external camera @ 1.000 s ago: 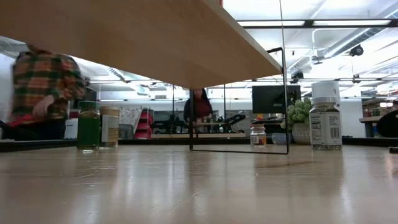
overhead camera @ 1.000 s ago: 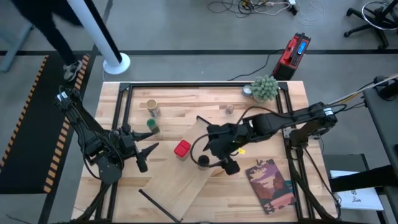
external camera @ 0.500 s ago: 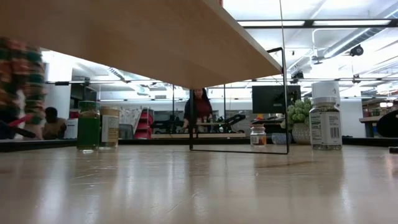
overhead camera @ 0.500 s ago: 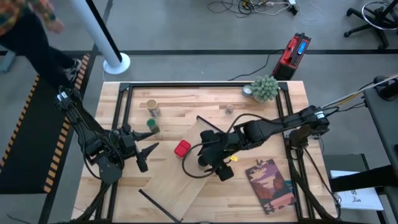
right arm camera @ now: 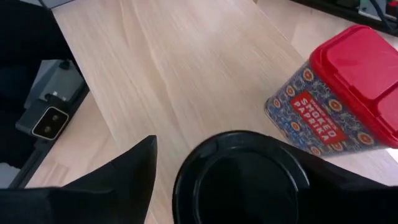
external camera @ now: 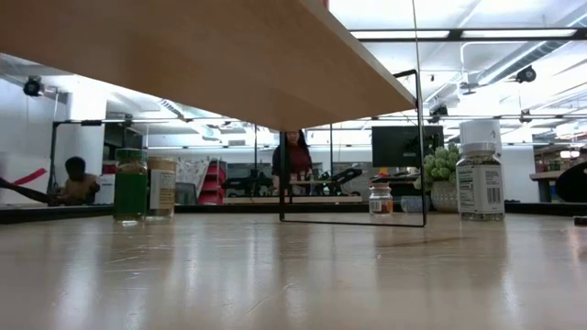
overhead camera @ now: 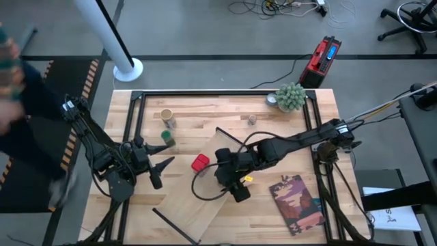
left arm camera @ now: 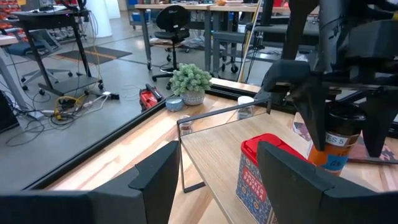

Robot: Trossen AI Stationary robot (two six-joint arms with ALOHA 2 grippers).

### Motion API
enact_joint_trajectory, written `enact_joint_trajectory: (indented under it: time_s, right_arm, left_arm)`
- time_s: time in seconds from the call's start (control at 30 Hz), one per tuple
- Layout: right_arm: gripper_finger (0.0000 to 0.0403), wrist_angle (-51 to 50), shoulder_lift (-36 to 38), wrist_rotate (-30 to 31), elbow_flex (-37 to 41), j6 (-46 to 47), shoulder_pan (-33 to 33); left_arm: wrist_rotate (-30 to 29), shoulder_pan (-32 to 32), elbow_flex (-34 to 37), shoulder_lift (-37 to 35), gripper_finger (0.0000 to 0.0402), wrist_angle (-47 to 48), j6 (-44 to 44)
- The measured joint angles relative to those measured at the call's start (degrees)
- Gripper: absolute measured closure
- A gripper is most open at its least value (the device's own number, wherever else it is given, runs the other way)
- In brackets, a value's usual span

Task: Shelf spices
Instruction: Remove the black seasoning bottle from the shelf

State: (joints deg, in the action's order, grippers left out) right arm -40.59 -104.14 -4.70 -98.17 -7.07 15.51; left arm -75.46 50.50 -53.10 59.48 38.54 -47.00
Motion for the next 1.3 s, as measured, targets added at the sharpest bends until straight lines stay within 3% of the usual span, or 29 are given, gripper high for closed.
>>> enact_joint_trajectory:
  time_s: [0.27,0.57,0.9,1.3]
  right_arm:
    - [0.0175,0.4,-1.7,0.0,0.0,0.0,-0.1]
    - [0.0242,0.1,-1.9,0.0,0.0,0.5,-0.3]
    - [0.0233,-1.4,2.1,1.8,0.0,1.2,-0.4]
    - [0.0235,-8.0,12.4,5.1,0.4,6.6,0.1]
  left_arm:
    - [0.0,0.0,0.0,0.0,0.0198,0.0,0.0]
    - [0.1,0.0,0.0,0.0,0.0198,0.0,0.0]
    - [0.2,0.0,0.0,0.0,0.0198,0.0,0.0]
    - [1.4,0.0,0.0,0.0,0.0198,0.0,0.0]
